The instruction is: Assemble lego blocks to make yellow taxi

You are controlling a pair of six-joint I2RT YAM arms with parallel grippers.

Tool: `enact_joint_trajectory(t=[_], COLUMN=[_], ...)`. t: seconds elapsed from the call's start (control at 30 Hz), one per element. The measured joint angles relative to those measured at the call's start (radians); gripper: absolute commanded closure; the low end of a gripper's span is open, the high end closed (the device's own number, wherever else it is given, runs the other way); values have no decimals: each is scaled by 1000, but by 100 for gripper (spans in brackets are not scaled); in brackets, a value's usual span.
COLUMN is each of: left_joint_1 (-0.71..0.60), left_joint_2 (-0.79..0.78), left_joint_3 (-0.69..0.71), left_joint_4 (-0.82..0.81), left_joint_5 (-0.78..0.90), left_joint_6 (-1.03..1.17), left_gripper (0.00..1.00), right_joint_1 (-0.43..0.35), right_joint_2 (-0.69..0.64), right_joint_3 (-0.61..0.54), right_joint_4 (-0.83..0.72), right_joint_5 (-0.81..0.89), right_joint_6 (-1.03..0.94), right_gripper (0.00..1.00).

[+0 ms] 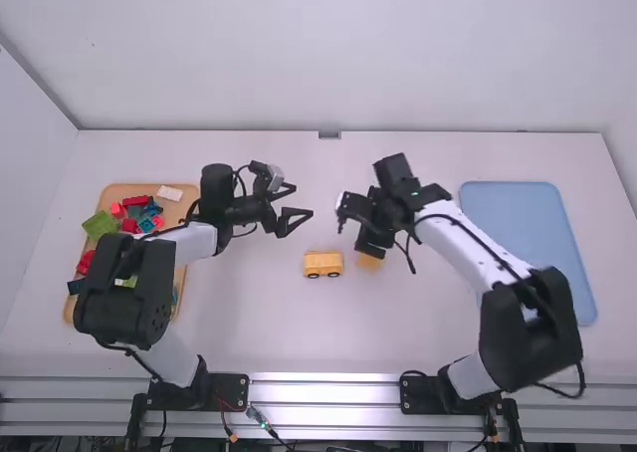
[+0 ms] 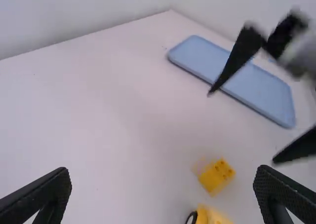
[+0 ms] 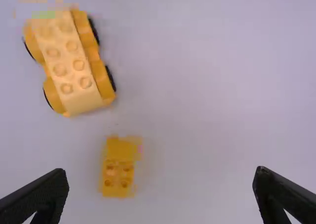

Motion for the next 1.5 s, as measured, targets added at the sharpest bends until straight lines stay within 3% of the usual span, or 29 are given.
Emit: enact_joint_trajectory(t=[0.17,0.37,0.57,0.73,0.83,1.0,1.1,1.23,1.37,1.5], left_joint_1=[0,0,-7,-30,-47,-53,-53,-53,-55,-55], left_joint_2=[0,0,0,0,0,0,0,0,0,0], left_joint_3=[1,1,1,1,1,1,1,1,1,1], left_joint_4=[-143,-345,-379,-379,-380,-387,-408,-425,-431,-433], left_joint_5=[81,113,118,118,118,118,118,118,118,118], left_joint_6=[257,587,718,753,761,763,763,763,763,763], left_gripper=[1,1,1,1,1,1,1,1,1,1], right_joint_1=[-174,-278,-289,-283,-283,-283,-283,-283,-283,-283], right_joint_2=[-55,42,150,215,252,304,319,323,329,338], right_joint_3=[-162,-355,-378,-393,-409,-442,-446,-446,-446,-446], right_joint_4=[114,396,467,560,636,690,699,701,700,704], right_joint_5=[-296,-467,-511,-515,-515,-515,-515,-515,-516,-522], right_joint_6=[-123,-100,-87,-92,-80,-71,-69,-65,-68,-74], right_gripper=[1,1,0,11,22,32,49,62,64,59])
